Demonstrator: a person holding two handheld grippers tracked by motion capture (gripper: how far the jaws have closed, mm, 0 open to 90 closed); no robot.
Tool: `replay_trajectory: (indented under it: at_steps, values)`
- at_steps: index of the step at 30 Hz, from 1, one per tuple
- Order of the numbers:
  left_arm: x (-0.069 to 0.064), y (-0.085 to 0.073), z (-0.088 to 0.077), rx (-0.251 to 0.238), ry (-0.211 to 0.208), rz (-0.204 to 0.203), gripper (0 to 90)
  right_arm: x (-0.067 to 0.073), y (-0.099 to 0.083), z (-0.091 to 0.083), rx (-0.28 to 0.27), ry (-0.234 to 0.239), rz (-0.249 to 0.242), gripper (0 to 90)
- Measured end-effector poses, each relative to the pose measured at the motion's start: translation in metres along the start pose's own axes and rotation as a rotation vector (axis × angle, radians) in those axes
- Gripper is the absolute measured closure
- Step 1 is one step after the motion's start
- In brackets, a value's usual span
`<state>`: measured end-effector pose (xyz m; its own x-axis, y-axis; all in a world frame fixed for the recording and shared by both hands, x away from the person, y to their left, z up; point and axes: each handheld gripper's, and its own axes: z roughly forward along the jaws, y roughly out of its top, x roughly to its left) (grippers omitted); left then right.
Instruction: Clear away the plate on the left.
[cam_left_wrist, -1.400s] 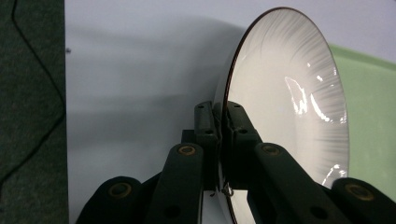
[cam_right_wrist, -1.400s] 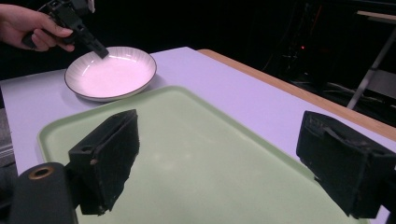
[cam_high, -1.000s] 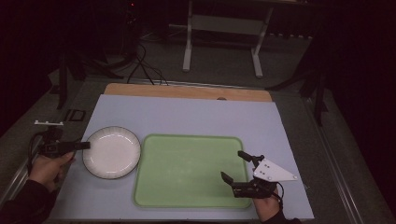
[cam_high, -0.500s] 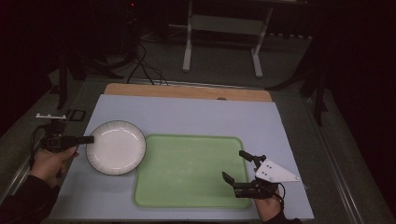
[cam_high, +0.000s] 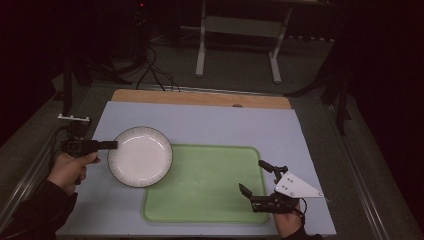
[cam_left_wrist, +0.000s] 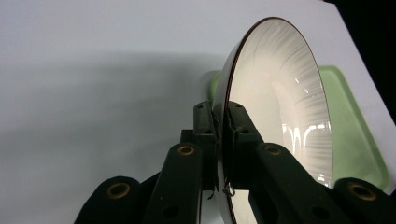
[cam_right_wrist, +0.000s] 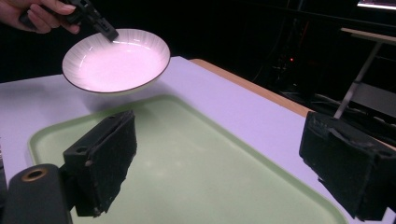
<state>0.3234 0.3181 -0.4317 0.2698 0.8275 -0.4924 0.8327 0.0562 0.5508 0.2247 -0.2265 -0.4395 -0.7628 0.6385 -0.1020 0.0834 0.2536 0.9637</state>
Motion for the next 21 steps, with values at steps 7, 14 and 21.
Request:
replay_trajectory:
  at_steps: [7, 14, 21]
  values:
    - [-0.022, 0.011, 0.015, 0.025, -0.027, 0.044, 84.7, 0.0, 0.0, -0.001, -0.007, 0.0, -0.006, 10.9]
    - [-0.037, 0.017, 0.026, 0.039, -0.053, 0.065, 84.7, -0.001, 0.0, -0.002, -0.01, 0.003, 0.0, 10.9]
    - [-0.054, 0.024, 0.036, 0.05, -0.073, 0.09, 84.6, -0.001, 0.0, -0.002, -0.01, 0.007, 0.005, 10.9]
